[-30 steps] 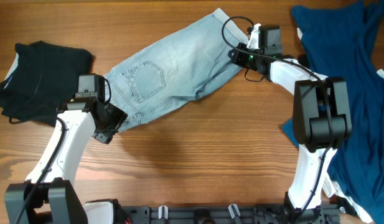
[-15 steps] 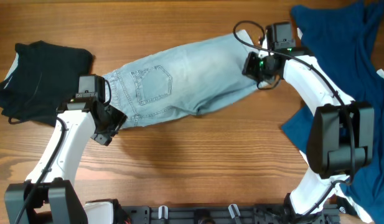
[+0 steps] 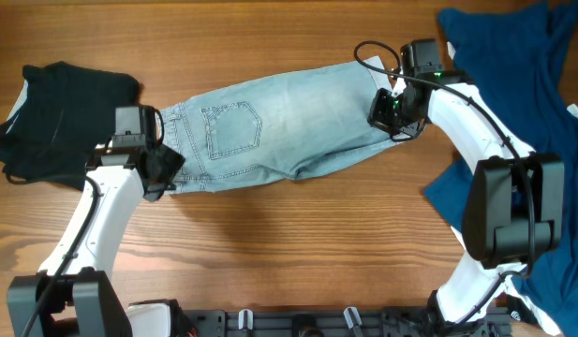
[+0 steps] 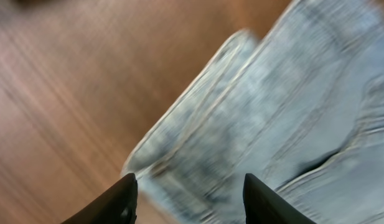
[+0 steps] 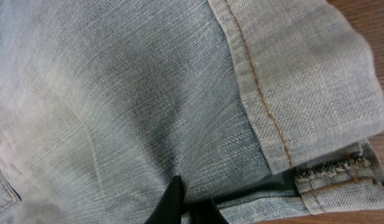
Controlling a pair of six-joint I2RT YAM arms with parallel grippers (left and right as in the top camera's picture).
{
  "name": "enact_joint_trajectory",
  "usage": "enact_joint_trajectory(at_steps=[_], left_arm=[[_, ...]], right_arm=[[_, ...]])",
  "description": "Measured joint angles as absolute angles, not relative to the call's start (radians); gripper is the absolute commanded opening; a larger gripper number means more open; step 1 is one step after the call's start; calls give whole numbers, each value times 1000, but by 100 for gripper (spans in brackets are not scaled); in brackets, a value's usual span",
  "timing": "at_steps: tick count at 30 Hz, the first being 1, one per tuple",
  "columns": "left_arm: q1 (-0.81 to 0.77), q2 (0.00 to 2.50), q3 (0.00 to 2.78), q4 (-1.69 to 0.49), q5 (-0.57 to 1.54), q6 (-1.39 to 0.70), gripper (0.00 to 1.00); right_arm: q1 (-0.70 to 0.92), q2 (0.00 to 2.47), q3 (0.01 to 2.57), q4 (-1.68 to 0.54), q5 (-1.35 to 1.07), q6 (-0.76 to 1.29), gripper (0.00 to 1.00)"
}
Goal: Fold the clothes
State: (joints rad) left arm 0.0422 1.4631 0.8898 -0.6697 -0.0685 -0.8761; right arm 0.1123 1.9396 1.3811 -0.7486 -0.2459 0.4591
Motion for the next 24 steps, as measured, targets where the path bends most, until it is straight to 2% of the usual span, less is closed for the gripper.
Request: enact_joint_trajectory(at_steps=[5,6,8,11,12,14,17,19,20,21,24], left_arm=[[42,1527,890,-590,-94,-876,54],[42,1554,890,-577,-93,-876,51],[43,1620,890,-535,-85,-874,36],[48,1663,890,-488,-50,-873,29],[48,1664,890,-484,-43,-871,24],[49,1663,890,-474,-27,-855,4],[62,1650,890,-474,-10,-827,5],[67,1636,890,-471,-2,-813,56],[67,1633,890,-464,-2,-797,65],[67,1632,890,-446,-1,-778,69],[101,1629,891,-378,29,-671,77]], right_arm=[[112,1940,1381,-756,-245,455,4],[112,1940,1381,-758,-245,451,4],[112,1940,1381,-762,-245,448,4],[112,1940,1381,-766,-245,448,4],[112,1940,1381,-767,-245,448,4],[112,1940,1381,-767,-245,448,4],[110,1940,1381,-767,-245,448,4],[110,1940,1381,-768,-245,448,4],[110,1940,1381,-769,-245,448,4],[110,1940,1381,-772,-245,448,4],[110,1940,1381,-775,-245,444,4]])
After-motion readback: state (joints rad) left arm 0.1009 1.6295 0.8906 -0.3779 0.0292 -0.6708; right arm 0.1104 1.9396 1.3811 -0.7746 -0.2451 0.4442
